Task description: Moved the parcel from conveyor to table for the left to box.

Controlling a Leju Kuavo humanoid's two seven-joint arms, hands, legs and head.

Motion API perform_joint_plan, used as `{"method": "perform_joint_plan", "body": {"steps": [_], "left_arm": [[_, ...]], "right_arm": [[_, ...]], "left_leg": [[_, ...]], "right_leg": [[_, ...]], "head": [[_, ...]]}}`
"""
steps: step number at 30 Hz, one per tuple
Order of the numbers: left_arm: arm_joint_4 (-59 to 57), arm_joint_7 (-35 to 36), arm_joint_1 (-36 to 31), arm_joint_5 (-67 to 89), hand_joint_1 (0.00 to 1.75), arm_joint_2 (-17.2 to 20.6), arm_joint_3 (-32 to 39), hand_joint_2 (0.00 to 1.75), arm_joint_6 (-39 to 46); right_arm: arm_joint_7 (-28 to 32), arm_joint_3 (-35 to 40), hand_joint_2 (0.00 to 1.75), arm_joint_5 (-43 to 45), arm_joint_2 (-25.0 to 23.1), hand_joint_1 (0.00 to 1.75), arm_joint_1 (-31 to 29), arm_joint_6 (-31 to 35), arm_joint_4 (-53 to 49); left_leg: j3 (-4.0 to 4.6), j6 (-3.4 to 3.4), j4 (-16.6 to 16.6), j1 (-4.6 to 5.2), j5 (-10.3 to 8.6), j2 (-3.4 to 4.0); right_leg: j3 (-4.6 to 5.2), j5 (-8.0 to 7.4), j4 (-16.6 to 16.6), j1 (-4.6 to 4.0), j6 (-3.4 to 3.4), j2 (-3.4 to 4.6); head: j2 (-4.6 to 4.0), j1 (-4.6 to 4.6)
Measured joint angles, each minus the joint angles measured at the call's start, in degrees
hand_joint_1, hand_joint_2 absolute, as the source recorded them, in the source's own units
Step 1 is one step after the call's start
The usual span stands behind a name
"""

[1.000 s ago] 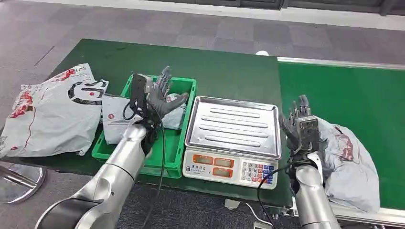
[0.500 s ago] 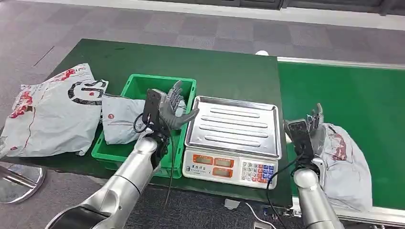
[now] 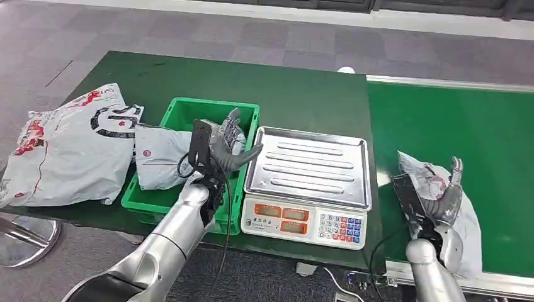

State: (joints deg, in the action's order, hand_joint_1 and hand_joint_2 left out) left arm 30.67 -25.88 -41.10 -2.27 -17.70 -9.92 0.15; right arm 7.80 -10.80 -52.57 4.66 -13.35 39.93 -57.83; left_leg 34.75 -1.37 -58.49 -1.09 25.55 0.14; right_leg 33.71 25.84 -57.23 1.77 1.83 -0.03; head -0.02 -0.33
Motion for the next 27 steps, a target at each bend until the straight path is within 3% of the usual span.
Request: {"method": "perform_joint_plan", "body": {"steps": [6, 13, 16, 17, 27], "left_arm": [[1.27, 0.02, 0.36, -0.68, 0.0, 0.24, -0.17, 1.75, 0.52], [2.23, 0.53, 0.44, -0.24, 0.0, 0.72, -0.15, 1.75, 0.46], [2.21, 1.14, 0.29, 0.33, 0.0, 0.7, -0.15, 1.75, 0.46], [2.21, 1.16, 0.19, 0.44, 0.0, 0.59, -0.15, 1.75, 0.46], [2.05, 1.27, -0.01, 0.68, 0.0, 0.76, -0.15, 1.75, 0.61]], "right_arm": [[-13.21, -1.77, 1.75, -11.09, 2.27, 0.0, 0.0, -6.0, 7.98], [-28.45, -1.77, 1.75, -28.63, 4.48, 0.0, 1.33, -31.56, 10.55], [-29.44, -1.64, 1.75, -33.22, 5.29, 0.0, 2.02, -41.17, 9.77], [-29.2, -1.64, 1.75, -33.68, 5.6, 1.75, 2.09, -42.39, 9.63], [-22.9, -1.64, 1.75, -33.98, 8.33, 1.75, 2.87, -49.16, 8.63]], "left_leg": [[0.02, 0.0, 0.0, 0.01, 0.01, 0.0], [-0.03, 0.01, 0.0, 0.0, 0.0, -0.11], [-0.16, 0.0, -0.01, -0.03, 0.03, -0.11], [-0.25, 0.08, -0.01, -0.05, 0.08, -0.14], [-0.79, 0.42, -0.1, -0.2, 0.29, -0.36]], "right_leg": [[0.0, 0.0, 0.01, 0.02, 0.0, 0.02], [-0.04, 0.04, 0.03, -0.01, -0.01, -0.12], [-0.19, 0.1, 0.09, -0.03, 0.02, -0.11], [-0.27, 0.16, 0.14, -0.04, 0.02, -0.17], [-1.21, 0.3, 0.51, -0.03, 0.22, -0.46]], "head": [[0.0, 0.0], [0.0, 0.0], [0.0, -0.02], [0.0, 0.0], [0.0, 0.0]]}}
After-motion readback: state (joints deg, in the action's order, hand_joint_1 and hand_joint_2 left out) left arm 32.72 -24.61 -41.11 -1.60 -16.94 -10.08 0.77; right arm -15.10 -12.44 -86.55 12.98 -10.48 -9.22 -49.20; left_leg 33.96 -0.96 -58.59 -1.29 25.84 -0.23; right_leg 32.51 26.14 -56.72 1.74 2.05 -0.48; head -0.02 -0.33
